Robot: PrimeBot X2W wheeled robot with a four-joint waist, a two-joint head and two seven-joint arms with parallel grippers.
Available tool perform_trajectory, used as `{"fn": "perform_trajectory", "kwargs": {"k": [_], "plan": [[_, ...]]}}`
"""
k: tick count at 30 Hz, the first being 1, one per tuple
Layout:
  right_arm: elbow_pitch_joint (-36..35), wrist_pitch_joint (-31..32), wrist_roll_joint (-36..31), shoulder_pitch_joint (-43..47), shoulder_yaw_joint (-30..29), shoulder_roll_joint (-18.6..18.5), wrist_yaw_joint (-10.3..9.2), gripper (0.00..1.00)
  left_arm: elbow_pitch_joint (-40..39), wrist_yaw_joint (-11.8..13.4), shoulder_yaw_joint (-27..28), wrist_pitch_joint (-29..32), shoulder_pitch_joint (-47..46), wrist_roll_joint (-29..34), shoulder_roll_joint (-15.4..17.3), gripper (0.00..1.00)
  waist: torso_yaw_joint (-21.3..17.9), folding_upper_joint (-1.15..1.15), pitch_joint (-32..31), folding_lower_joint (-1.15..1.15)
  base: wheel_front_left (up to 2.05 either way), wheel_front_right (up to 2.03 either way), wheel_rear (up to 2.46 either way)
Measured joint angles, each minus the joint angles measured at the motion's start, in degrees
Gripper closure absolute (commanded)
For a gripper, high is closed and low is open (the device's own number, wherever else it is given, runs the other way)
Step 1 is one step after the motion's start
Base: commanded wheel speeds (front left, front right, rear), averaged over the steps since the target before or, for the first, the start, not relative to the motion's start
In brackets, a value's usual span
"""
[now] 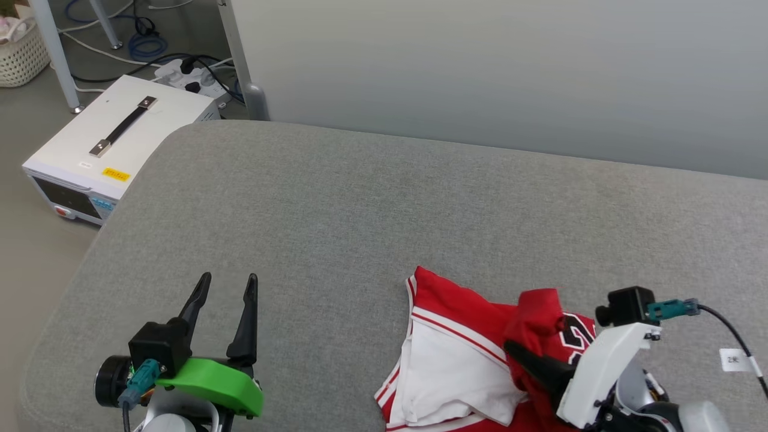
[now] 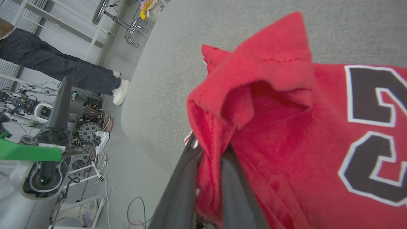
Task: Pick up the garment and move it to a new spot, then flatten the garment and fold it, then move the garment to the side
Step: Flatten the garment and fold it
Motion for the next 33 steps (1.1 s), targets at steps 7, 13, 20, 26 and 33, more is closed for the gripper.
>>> {"fn": "perform_trajectory", "kwargs": {"k": [7,13,20,26,33], "plan": [[10.35,-8.82,3.57,-4.55,6.39,0.15,0.00,1.00,0.30,-0.62,0.59,0.00,-0.01,0.41,-0.07,0.00,1.65,0.00,0.18,0.00,0.00,0.00,0.00],[19.52,-13.29,5.70,-8.92,10.74,0.13,-0.02,1.00,0.54,-0.91,0.79,0.00,-0.01,0.59,-0.19,0.00,2.60,0.00,0.57,0.00,0.00,0.00,0.00],[29.43,-18.84,6.31,-13.38,14.57,0.14,-0.02,0.00,1.04,-1.33,0.75,0.00,-0.03,0.99,-0.69,0.00,3.32,0.00,1.12,0.00,0.00,0.00,0.00],[29.94,-20.65,11.71,-15.78,21.58,0.19,-0.03,0.00,1.70,-1.40,0.94,0.00,-0.04,1.18,-0.77,0.00,3.16,0.00,0.74,0.00,0.00,0.00,0.00],[29.02,-24.24,15.17,-18.95,24.02,0.31,-0.03,0.00,1.78,-1.66,0.84,0.00,-0.04,1.49,-0.86,0.00,2.47,0.00,-0.17,0.00,0.00,0.00,0.00]]}}
